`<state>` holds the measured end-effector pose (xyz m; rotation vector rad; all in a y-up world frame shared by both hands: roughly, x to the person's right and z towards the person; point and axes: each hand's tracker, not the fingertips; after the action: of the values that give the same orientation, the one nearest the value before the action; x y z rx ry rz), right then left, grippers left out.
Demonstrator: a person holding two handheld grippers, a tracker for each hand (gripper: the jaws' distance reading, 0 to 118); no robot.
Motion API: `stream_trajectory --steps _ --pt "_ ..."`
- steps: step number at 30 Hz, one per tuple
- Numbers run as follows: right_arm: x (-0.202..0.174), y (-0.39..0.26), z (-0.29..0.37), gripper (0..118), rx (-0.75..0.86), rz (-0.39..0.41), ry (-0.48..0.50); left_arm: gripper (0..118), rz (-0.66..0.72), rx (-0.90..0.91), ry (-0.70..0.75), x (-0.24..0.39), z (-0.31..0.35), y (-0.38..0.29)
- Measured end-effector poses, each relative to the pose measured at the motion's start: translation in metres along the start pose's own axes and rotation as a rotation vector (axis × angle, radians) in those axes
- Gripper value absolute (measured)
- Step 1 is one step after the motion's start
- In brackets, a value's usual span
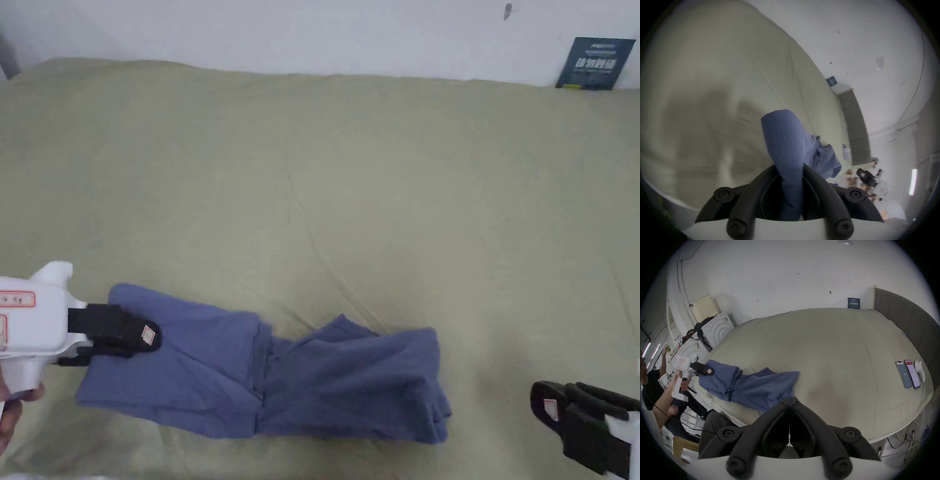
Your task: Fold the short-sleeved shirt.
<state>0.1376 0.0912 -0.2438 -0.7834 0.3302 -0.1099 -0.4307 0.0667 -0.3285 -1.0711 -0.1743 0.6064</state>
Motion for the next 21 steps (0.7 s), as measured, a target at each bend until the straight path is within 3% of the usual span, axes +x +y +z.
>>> stream_trajectory --steps 8,10,18,20,21 --pt "0.010 -0.003 0.013 1 0.033 -0.005 0.010 8 -0.181 -0.017 0.253 0.125 -0.002 -0.004" --pt "0.015 -0.006 0.019 1 0.032 0.008 0.016 8 -0.234 -0.034 0.349 0.165 -0.018 -0.011" --pt "0.041 -0.018 0.033 1 0.037 0.018 0.016 11 -0.495 -0.113 0.499 0.285 -0.113 -0.063" --pt "0.047 -0.019 0.032 1 0.039 0.009 0.013 22 -0.547 -0.116 0.539 0.300 -0.153 -0.081" --pt "0.050 -0.020 0.031 1 0.040 -0.002 0.012 47 -0.570 -0.125 0.559 0.308 -0.175 -0.093"
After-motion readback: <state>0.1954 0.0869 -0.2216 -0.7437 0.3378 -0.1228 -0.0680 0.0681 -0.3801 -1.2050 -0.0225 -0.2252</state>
